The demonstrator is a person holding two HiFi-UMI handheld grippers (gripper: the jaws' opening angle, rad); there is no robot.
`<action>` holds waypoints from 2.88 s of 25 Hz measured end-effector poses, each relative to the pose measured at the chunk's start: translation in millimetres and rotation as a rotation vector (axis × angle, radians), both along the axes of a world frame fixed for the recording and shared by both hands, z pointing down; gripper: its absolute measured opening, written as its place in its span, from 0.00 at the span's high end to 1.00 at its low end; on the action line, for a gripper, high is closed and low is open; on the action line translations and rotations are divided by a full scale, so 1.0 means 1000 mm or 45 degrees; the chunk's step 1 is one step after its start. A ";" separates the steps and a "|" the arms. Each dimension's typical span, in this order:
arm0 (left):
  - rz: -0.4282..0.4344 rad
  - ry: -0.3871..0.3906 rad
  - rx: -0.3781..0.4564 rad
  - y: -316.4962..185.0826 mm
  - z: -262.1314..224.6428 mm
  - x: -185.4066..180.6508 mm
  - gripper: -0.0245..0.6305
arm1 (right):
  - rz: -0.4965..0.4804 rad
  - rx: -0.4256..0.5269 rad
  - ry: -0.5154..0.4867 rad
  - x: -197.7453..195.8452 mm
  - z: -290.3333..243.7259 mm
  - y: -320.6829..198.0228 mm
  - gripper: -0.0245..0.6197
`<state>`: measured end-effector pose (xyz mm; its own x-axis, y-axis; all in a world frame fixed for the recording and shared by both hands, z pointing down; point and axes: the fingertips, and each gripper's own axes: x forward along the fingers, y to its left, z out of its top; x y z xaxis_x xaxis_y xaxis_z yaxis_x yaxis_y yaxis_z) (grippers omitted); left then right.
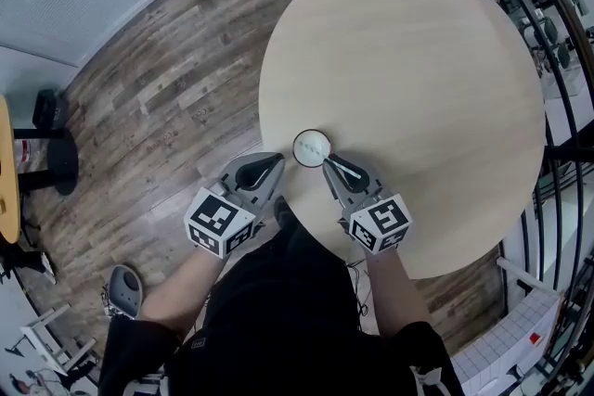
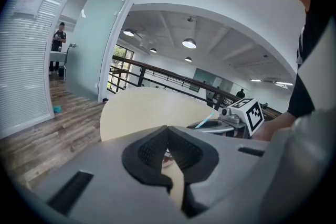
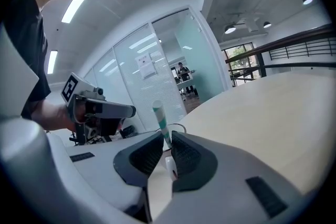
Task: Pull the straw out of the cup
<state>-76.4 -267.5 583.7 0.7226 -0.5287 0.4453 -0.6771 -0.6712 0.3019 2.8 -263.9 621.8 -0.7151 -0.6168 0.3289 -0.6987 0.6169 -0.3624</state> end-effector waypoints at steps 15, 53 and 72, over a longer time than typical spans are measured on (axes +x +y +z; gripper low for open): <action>-0.027 -0.026 0.008 0.019 -0.012 -0.017 0.95 | 0.068 -0.040 0.005 0.002 0.013 0.003 0.87; -0.063 0.043 0.113 0.056 -0.063 -0.046 0.95 | 0.187 0.094 0.099 0.006 -0.078 0.016 0.90; 0.006 0.070 0.251 0.083 -0.113 -0.020 0.95 | 0.085 0.219 -0.004 0.004 -0.176 0.076 0.90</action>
